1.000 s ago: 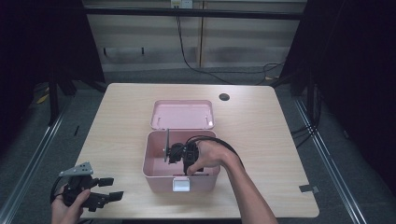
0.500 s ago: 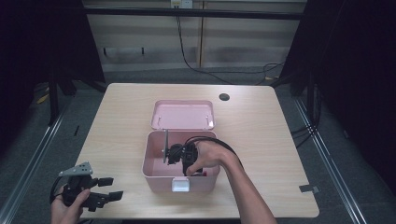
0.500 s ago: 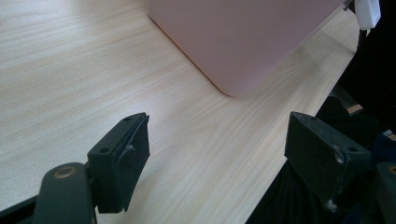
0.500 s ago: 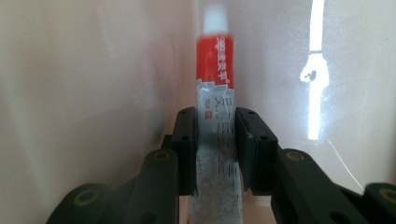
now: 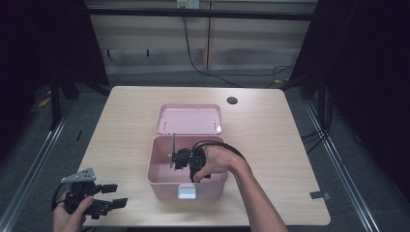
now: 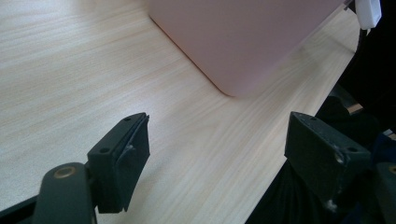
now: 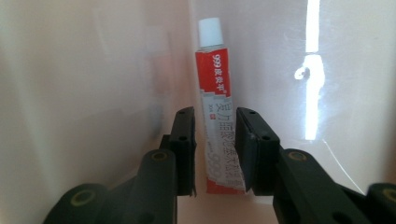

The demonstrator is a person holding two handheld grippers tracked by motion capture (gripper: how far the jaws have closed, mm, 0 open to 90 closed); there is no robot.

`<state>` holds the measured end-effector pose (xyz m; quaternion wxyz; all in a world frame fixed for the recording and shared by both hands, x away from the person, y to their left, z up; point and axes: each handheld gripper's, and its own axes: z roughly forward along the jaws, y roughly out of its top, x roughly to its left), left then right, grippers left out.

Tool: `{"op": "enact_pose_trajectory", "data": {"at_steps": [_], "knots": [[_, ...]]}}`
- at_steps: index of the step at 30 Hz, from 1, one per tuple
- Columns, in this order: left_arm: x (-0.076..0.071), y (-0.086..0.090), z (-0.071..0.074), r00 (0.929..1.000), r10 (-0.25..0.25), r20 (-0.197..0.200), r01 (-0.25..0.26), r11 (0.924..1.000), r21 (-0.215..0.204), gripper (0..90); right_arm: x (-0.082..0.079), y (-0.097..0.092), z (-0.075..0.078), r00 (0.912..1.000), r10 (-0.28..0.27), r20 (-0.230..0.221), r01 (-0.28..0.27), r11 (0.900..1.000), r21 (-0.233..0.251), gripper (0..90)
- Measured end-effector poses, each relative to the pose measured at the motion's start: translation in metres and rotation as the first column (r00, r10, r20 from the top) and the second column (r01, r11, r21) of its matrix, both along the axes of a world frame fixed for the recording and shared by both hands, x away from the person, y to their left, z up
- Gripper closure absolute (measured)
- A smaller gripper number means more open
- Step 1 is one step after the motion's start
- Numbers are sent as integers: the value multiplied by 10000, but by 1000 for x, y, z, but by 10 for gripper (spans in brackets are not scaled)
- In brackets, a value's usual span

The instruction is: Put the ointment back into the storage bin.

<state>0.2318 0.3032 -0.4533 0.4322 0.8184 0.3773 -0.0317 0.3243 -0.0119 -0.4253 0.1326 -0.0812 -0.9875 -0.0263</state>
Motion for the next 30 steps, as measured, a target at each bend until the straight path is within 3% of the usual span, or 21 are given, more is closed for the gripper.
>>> {"op": "enact_pose_trajectory", "data": {"at_steps": [10, 15, 30], "knots": [[0, 0, 0, 10000, 10, -10, -10, 10000, 9, 220, -2, -3, 5, 9995, -174, 271, 165, 9992, 357, 662], [0, 0, 0, 10000, -8, -15, 8, 10000, 7, 220, -2, -5, 10, 9990, -302, 326, 295, 9993, 229, 646], [0, 0, 0, 10000, -28, -17, 28, 10000, 41, 220, -5, -14, 24, 9981, -351, 514, 324, 9981, 521, 649]]}}
